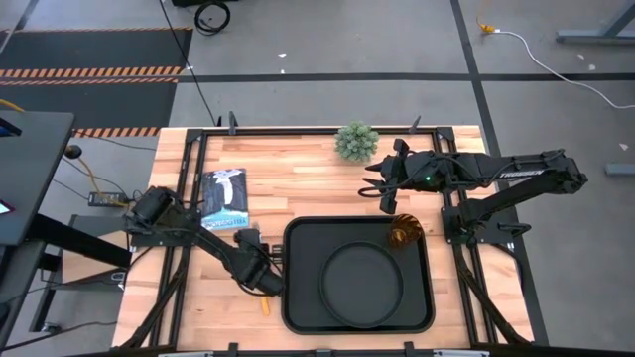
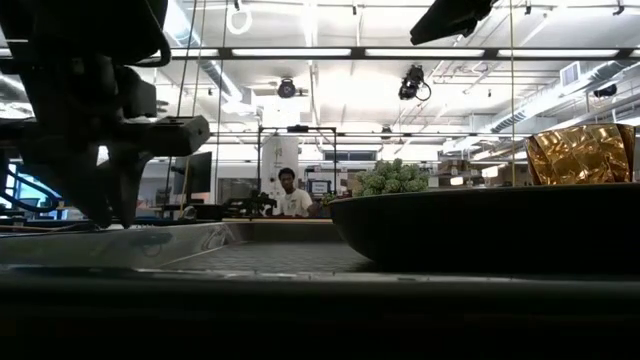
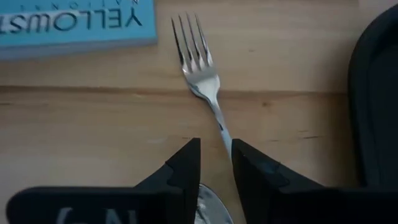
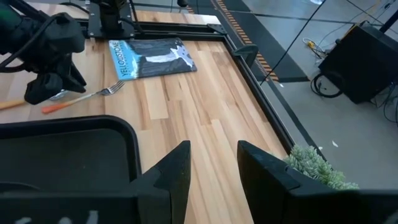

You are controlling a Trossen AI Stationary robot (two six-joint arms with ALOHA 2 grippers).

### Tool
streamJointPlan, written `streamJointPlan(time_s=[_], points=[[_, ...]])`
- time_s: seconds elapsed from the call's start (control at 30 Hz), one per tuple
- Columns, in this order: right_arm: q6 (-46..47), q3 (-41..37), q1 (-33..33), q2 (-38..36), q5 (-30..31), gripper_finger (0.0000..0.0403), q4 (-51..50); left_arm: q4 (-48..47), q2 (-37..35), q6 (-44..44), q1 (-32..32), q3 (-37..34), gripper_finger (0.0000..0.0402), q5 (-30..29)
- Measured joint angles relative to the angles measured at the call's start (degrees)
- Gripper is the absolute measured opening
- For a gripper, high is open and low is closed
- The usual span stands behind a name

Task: Pick and place plate/cup/fork/spoon on tray
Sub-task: Put the fork on the black tray to the left of the black plate

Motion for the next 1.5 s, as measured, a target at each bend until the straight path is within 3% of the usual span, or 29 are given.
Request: streamJointPlan(time_s=[0.5, 0.67, 0.83, 1.03, 1.5], points=[[0.08, 0.00, 0.00, 0.00, -0.14, 0.0138, 0.00, -5.54, 0.04, -0.06, 0.17, 4.22, 0.0178, 1.70], [0.27, 0.00, 0.00, 0.00, -0.14, 0.0138, 0.00, -5.19, 0.04, 0.83, 1.81, 4.22, 0.0180, -0.13], [0.29, 0.00, 0.00, 0.00, -0.13, 0.0138, 0.02, -0.04, 0.89, 7.20, 5.47, 4.24, 0.0178, -0.25], [0.51, 0.00, 0.09, 0.00, -2.16, 0.0138, 0.02, -0.36, 2.95, 11.50, 9.19, 4.20, 0.0172, 3.14], [0.45, 0.00, 0.24, 0.00, -2.59, 0.0138, 0.42, -1.59, 2.95, 9.04, 8.12, 4.22, 0.0172, 5.35]])
